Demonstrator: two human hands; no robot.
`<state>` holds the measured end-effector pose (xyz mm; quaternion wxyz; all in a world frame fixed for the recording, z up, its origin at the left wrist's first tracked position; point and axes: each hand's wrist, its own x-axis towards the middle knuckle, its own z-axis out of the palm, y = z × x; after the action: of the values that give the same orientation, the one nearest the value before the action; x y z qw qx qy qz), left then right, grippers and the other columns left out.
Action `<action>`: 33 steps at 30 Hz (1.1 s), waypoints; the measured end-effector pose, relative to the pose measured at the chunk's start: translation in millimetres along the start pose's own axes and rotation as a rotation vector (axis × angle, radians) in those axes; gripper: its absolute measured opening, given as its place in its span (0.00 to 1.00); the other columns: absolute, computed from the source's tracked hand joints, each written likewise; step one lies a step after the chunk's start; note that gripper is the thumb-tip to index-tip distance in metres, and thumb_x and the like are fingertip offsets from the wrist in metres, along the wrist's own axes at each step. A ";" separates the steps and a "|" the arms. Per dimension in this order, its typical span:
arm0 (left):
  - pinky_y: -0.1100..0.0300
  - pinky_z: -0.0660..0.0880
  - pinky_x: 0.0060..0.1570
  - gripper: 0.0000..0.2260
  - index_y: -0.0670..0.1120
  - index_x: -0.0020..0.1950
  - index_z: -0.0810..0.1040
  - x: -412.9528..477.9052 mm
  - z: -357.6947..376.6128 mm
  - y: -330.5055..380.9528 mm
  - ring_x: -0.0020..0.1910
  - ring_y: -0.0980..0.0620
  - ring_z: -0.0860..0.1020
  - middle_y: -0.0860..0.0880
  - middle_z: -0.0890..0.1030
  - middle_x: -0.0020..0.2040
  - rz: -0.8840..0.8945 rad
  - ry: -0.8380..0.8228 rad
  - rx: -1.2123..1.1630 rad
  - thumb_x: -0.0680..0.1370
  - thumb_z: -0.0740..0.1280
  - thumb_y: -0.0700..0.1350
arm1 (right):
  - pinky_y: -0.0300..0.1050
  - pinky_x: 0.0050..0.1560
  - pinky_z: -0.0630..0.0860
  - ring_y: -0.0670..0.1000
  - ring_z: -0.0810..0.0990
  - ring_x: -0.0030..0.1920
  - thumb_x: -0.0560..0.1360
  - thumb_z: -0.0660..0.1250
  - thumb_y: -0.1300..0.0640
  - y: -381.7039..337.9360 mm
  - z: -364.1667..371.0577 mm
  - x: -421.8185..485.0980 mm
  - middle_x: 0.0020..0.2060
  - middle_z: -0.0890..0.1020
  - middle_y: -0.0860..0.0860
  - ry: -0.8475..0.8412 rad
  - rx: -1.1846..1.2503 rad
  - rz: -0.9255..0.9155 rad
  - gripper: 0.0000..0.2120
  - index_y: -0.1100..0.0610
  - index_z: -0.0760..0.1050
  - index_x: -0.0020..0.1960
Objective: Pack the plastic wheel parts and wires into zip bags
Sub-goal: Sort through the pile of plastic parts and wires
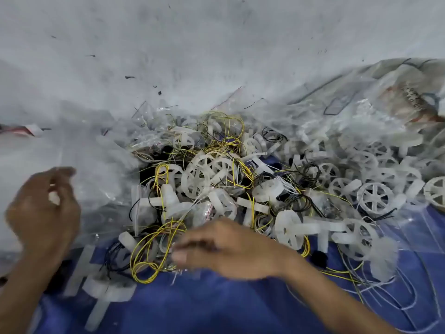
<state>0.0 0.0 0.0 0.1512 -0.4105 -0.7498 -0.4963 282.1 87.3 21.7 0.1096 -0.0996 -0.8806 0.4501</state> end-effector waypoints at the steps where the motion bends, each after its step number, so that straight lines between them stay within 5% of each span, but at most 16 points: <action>1: 0.79 0.63 0.43 0.17 0.46 0.57 0.76 -7.3 5.6 14.2 0.43 0.73 0.70 0.61 0.71 0.43 0.031 0.000 -0.074 0.75 0.53 0.48 | 0.40 0.48 0.77 0.46 0.81 0.44 0.79 0.59 0.47 3.9 -1.3 10.6 0.47 0.82 0.51 0.048 0.130 0.053 0.15 0.56 0.76 0.57; 3: 0.69 0.67 0.44 0.12 0.49 0.50 0.75 -23.1 14.5 47.2 0.40 0.62 0.72 0.51 0.75 0.42 0.254 -0.038 -0.086 0.74 0.55 0.45 | 0.49 0.57 0.77 0.51 0.80 0.56 0.75 0.53 0.39 7.9 -8.6 20.8 0.59 0.78 0.53 0.183 0.521 0.174 0.27 0.54 0.69 0.67; 6: 0.62 0.71 0.41 0.05 0.46 0.46 0.71 -55.0 23.0 79.0 0.37 0.51 0.73 0.46 0.78 0.39 0.814 -0.178 -0.030 0.73 0.58 0.38 | 0.60 0.60 0.73 0.58 0.77 0.60 0.73 0.48 0.32 19.1 -22.6 18.9 0.61 0.78 0.57 0.322 1.158 0.115 0.35 0.56 0.71 0.67; 9: 0.57 0.72 0.37 0.06 0.48 0.45 0.70 -78.1 20.2 87.9 0.35 0.49 0.73 0.48 0.77 0.39 0.991 -0.331 0.052 0.72 0.60 0.38 | 0.58 0.59 0.75 0.59 0.79 0.58 0.77 0.50 0.35 24.4 -26.9 -3.4 0.57 0.81 0.58 0.355 1.280 0.066 0.31 0.57 0.79 0.59; 12: 0.59 0.71 0.35 0.04 0.49 0.40 0.71 -102.2 8.3 90.6 0.34 0.51 0.73 0.50 0.75 0.38 0.971 -0.523 0.103 0.69 0.61 0.40 | 0.54 0.57 0.77 0.57 0.81 0.54 0.75 0.62 0.42 31.9 -17.3 -25.7 0.54 0.82 0.59 0.488 0.914 0.312 0.23 0.60 0.78 0.59; 14: 0.63 0.69 0.34 0.01 0.51 0.35 0.73 -112.4 -2.1 92.9 0.33 0.53 0.75 0.53 0.75 0.37 0.871 -0.742 0.124 0.66 0.61 0.46 | 0.36 0.45 0.79 0.46 0.82 0.47 0.74 0.62 0.41 34.9 -6.4 -38.5 0.48 0.82 0.59 0.605 0.562 0.471 0.20 0.56 0.79 0.52; 16: 0.67 0.65 0.31 0.06 0.54 0.34 0.72 -120.5 -10.1 94.9 0.31 0.59 0.75 0.59 0.74 0.36 0.741 -0.890 0.183 0.63 0.61 0.55 | 0.29 0.38 0.76 0.36 0.79 0.45 0.71 0.59 0.37 36.6 5.7 -51.2 0.45 0.81 0.51 0.532 0.375 0.516 0.20 0.50 0.79 0.46; 19: 0.69 0.63 0.39 0.23 0.59 0.41 0.70 -132.9 -5.9 102.7 0.36 0.69 0.71 0.65 0.73 0.39 0.542 -0.865 0.175 0.66 0.50 0.75 | 0.45 0.55 0.77 0.45 0.83 0.49 0.68 0.62 0.40 42.3 26.6 -69.1 0.45 0.85 0.47 0.349 0.608 0.488 0.18 0.51 0.79 0.49; 21: 0.64 0.67 0.47 0.33 0.58 0.43 0.68 -144.8 4.7 104.8 0.41 0.67 0.70 0.63 0.74 0.39 0.469 -0.799 0.185 0.62 0.41 0.81 | 0.42 0.49 0.78 0.46 0.83 0.43 0.70 0.62 0.45 44.4 39.6 -74.4 0.41 0.84 0.48 0.282 0.662 0.433 0.16 0.56 0.79 0.46; 23: 0.58 0.70 0.52 0.30 0.55 0.44 0.70 -155.4 20.9 107.5 0.46 0.61 0.74 0.60 0.76 0.40 0.492 -0.818 0.295 0.65 0.47 0.78 | 0.38 0.40 0.75 0.46 0.76 0.35 0.72 0.59 0.43 48.3 51.7 -71.6 0.34 0.77 0.53 0.281 0.491 0.418 0.20 0.61 0.76 0.41; 26: 0.57 0.71 0.49 0.19 0.51 0.49 0.73 -167.3 36.7 103.7 0.48 0.52 0.76 0.53 0.81 0.46 0.492 -0.874 0.225 0.74 0.55 0.65 | 0.48 0.40 0.71 0.45 0.71 0.35 0.75 0.53 0.42 53.9 68.0 -61.7 0.31 0.73 0.50 0.354 0.154 0.343 0.23 0.60 0.71 0.36; 28: 0.56 0.70 0.45 0.15 0.50 0.46 0.73 -169.1 39.8 97.4 0.45 0.50 0.76 0.50 0.80 0.43 0.483 -0.870 0.113 0.76 0.54 0.59 | 0.49 0.44 0.71 0.43 0.72 0.35 0.74 0.51 0.40 58.6 75.7 -57.3 0.30 0.75 0.47 0.407 0.101 0.319 0.21 0.55 0.70 0.36; 33: 0.56 0.70 0.40 0.11 0.50 0.39 0.68 -164.8 43.4 87.0 0.36 0.55 0.73 0.53 0.74 0.34 0.357 -0.806 -0.281 0.79 0.54 0.52 | 0.35 0.41 0.69 0.37 0.73 0.35 0.73 0.51 0.37 71.9 73.2 -50.2 0.32 0.78 0.44 0.543 0.128 0.310 0.23 0.55 0.73 0.38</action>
<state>176.2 -24.2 -70.6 -0.1262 -0.7098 -0.5920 -0.3601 314.9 58.4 -83.8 0.2769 -0.3422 -0.7633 0.4728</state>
